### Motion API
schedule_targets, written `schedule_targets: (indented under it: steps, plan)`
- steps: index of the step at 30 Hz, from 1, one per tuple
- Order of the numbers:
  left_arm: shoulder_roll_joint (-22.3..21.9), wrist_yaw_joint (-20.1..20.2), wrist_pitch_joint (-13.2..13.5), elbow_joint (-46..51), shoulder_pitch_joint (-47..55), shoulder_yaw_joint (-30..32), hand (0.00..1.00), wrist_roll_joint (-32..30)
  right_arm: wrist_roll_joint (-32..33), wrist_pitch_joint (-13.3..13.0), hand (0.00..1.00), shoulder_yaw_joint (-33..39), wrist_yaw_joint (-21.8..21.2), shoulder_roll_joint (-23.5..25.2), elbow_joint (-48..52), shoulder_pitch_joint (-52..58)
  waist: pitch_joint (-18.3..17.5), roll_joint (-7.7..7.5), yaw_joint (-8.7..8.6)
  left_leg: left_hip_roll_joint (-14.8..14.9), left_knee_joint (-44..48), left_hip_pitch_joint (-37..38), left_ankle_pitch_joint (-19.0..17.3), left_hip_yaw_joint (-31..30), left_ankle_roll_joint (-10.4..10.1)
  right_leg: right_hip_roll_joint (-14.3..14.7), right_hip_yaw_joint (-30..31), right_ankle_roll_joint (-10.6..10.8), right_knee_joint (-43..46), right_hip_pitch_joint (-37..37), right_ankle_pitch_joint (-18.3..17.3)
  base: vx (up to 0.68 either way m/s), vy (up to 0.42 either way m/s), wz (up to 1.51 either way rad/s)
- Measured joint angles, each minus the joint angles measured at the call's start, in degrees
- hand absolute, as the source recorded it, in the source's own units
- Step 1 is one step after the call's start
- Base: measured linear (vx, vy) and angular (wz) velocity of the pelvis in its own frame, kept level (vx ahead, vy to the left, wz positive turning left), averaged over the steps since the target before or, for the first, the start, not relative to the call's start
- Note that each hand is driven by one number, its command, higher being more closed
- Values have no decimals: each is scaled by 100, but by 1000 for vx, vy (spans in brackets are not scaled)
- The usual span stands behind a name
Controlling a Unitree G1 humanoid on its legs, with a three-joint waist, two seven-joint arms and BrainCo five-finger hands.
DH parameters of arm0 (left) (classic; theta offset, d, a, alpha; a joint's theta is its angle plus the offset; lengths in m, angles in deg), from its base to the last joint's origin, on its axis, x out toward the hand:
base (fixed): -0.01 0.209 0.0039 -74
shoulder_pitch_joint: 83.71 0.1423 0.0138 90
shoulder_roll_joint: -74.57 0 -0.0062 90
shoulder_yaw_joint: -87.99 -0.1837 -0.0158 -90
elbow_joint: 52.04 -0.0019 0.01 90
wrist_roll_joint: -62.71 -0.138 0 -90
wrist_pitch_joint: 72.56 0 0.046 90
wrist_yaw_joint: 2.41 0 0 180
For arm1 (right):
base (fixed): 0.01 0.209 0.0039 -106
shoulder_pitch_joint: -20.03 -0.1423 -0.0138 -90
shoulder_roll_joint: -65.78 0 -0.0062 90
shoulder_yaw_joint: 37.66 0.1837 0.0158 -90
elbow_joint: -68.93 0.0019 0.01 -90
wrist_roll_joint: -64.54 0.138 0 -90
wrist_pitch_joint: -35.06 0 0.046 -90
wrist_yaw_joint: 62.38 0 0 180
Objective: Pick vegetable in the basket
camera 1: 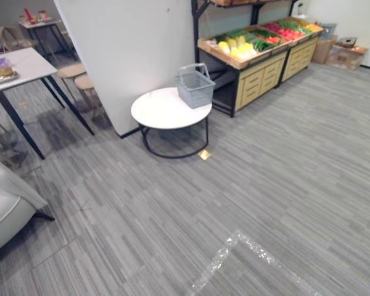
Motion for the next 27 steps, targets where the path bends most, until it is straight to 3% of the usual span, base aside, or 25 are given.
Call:
schedule_targets:
  steps: [8,18,27]
  plan:
    - [133,2,148,-149,-157,-454,0,41,-25,-83,0,-93,13,-16,-3,-301,186,-4,-32,6,-10,154,-17,83,-34,0,-24,4,-66,170,-2,17,-12,-2]
    - [193,-23,198,-152,-148,-705,0,37,227,-276,0,-920,-75,-168,39,-247,225,-58,-114,62,-12,160,-68,248,-74,16,22,83,-126,136,3,-60,1,-9]
    - [233,-17,240,-153,-161,-840,0,-62,187,-308,0,-911,-152,-200,8,-268,182,-10,-121,48,-10,95,-70,225,-41,7,-54,44,-178,137,68,74,-5,2]
